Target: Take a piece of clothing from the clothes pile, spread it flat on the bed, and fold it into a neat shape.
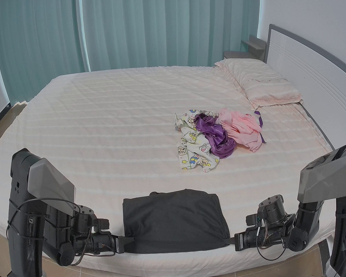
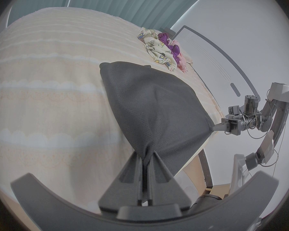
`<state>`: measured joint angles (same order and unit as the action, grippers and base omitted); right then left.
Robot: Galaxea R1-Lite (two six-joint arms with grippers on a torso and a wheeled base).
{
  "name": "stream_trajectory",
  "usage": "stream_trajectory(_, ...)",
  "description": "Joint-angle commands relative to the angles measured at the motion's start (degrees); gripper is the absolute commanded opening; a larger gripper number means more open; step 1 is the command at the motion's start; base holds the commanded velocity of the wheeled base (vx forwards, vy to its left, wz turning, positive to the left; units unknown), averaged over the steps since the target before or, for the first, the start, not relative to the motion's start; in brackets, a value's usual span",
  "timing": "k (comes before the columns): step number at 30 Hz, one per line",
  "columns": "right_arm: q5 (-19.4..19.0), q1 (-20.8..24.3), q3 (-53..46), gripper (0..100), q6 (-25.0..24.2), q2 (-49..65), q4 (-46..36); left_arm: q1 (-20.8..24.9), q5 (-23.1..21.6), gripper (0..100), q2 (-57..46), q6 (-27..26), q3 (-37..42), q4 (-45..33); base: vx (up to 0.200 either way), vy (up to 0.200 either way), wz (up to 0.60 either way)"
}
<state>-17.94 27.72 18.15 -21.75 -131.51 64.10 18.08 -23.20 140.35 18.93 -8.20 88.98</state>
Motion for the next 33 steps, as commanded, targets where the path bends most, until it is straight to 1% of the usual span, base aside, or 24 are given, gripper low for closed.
stream_trajectory(1, 0.0, 0.0, -0.9, 0, 0.6, 1.0, -0.1, -0.1, 0.1, 0, 0.2, 0.0, 0.4, 1.0, 0.0, 0.0, 0.0)
stream_trajectory(10, 0.0, -0.3, -1.2, 0, 1.1, 0.9, -0.5, -0.1, 0.2, 0, 0.0, -0.2, 1.4, 1.0, 0.0, 0.0, 0.0)
stream_trajectory(11, -0.1, -0.2, -1.1, 100, 1.2, 0.8, -0.6, 0.0, 0.2, 0, 0.0, -0.3, 1.6, 1.0, 0.0, 0.0, 0.0)
stream_trajectory(12, -0.2, -0.2, -1.1, 100, 1.3, 0.8, -0.6, 0.0, 0.2, 100, 0.0, -0.3, 1.5, 1.0, 0.0, 0.0, 0.0)
stream_trajectory(18, -0.2, -0.5, -1.0, 100, 1.4, 1.1, -0.6, 0.0, 0.2, 100, 0.0, -0.2, 1.3, 1.0, 0.0, 0.0, 0.0)
stream_trajectory(21, -0.2, -3.4, -0.5, 100, 1.3, 1.3, -0.1, -0.7, 0.2, 100, 0.0, -0.2, 1.4, 1.0, 0.0, 0.0, 0.0)
stream_trajectory(24, 0.1, -6.2, -0.8, 100, 1.2, 2.4, 0.1, -3.6, 0.2, 100, -0.8, -0.3, 1.4, 1.0, 0.0, 0.0, 0.0)
stream_trajectory(27, 0.2, -9.4, -1.5, 100, 0.7, 6.8, 0.1, -7.4, -0.3, 100, -5.9, -0.2, 1.0, 1.0, 0.0, 0.0, 0.0)
stream_trajectory(28, 0.5, -10.8, -1.7, 100, 0.7, 8.6, 0.2, -8.2, -0.4, 100, -7.5, -0.2, 1.0, 1.0, 0.0, 0.0, 0.0)
stream_trajectory(29, 0.6, -11.1, -1.8, 100, 0.7, 9.0, 0.1, -8.4, -0.4, 100, -8.1, -0.2, 1.0, 1.0, 0.0, 0.0, 0.0)
stream_trajectory(30, 1.9, -12.8, -2.1, 100, 0.6, 12.2, 0.1, -9.4, -0.4, 100, -10.4, -0.1, 1.3, 0.7, 0.0, 0.0, 0.0)
stream_trajectory(32, 2.2, -13.1, -2.2, 100, 0.5, 13.1, 0.1, -9.6, -0.3, 100, -11.0, 0.0, 1.3, 0.6, 0.0, 0.0, 0.0)
stream_trajectory(33, 3.9, -14.9, -2.9, 100, -0.8, 18.4, 0.1, -12.0, -0.2, 100, -14.4, 0.1, 2.7, 0.5, 0.0, 0.0, 0.0)
